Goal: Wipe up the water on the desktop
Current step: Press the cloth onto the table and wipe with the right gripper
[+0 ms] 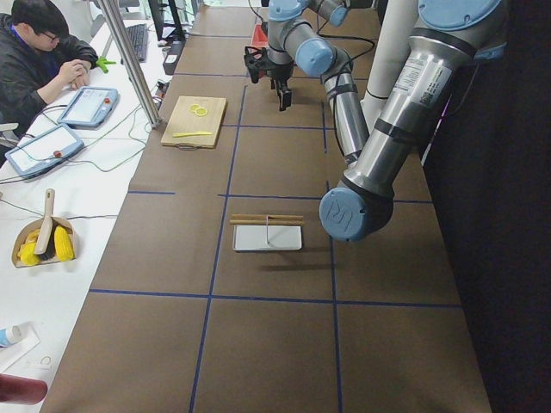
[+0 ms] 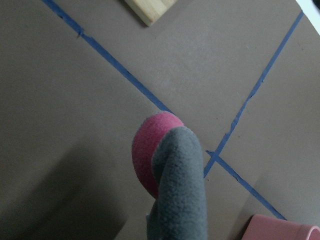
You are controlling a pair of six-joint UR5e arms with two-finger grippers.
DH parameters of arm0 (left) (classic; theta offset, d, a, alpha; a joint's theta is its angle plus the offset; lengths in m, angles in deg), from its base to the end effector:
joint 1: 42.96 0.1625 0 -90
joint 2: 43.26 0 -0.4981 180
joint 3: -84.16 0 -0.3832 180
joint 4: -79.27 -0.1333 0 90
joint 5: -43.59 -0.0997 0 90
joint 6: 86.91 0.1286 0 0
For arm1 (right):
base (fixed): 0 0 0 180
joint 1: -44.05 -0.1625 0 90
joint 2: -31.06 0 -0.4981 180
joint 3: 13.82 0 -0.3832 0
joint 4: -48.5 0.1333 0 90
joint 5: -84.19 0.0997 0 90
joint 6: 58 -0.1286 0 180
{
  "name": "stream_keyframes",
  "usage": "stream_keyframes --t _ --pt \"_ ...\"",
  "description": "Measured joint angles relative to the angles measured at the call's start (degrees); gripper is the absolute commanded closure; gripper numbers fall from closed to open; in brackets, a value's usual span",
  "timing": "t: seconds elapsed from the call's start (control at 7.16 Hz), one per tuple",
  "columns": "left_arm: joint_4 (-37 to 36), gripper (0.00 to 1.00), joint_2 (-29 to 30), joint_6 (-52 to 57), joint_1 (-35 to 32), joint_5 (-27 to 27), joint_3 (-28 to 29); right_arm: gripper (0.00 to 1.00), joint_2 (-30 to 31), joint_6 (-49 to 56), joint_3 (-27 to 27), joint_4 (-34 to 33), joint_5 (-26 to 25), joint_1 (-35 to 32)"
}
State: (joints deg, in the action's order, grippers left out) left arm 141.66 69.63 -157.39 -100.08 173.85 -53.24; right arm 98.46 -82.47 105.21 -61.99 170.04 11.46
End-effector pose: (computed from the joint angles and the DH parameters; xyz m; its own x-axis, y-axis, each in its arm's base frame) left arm 0.2091 -0.4159 0.2652 0.5108 -0.3205 -0.7977 0.2465 0.9435 -0.2213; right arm -0.4127 -0.4331 0.3801 0.8164 -0.5556 0.1578 0.4208 0.7593 0.4963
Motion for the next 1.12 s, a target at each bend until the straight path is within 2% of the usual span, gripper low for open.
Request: stream_keyframes --t 0.42,0.56,0.84,1.12 --pt "-0.8 0.0 -3.2 1.0 -1.5 -0.2 -3.2 1.0 -0.7 3.2 -9.5 -0.3 0.4 0.8" --pt "-0.9 0.0 -3.6 1.0 -1.6 -0.4 -3.5 1.0 -1.5 3.4 -12.0 0.0 2.5 1.2" --pt "-0.9 0.0 -3.9 2.0 -1.5 -0.8 -3.4 0.99 -3.8 3.6 -16.3 2.3 11.1 1.9" --pt "-1.2 0.0 -4.9 5.9 -1.6 -1.3 -3.2 0.98 -4.6 3.4 -17.3 4.5 19.1 2.0"
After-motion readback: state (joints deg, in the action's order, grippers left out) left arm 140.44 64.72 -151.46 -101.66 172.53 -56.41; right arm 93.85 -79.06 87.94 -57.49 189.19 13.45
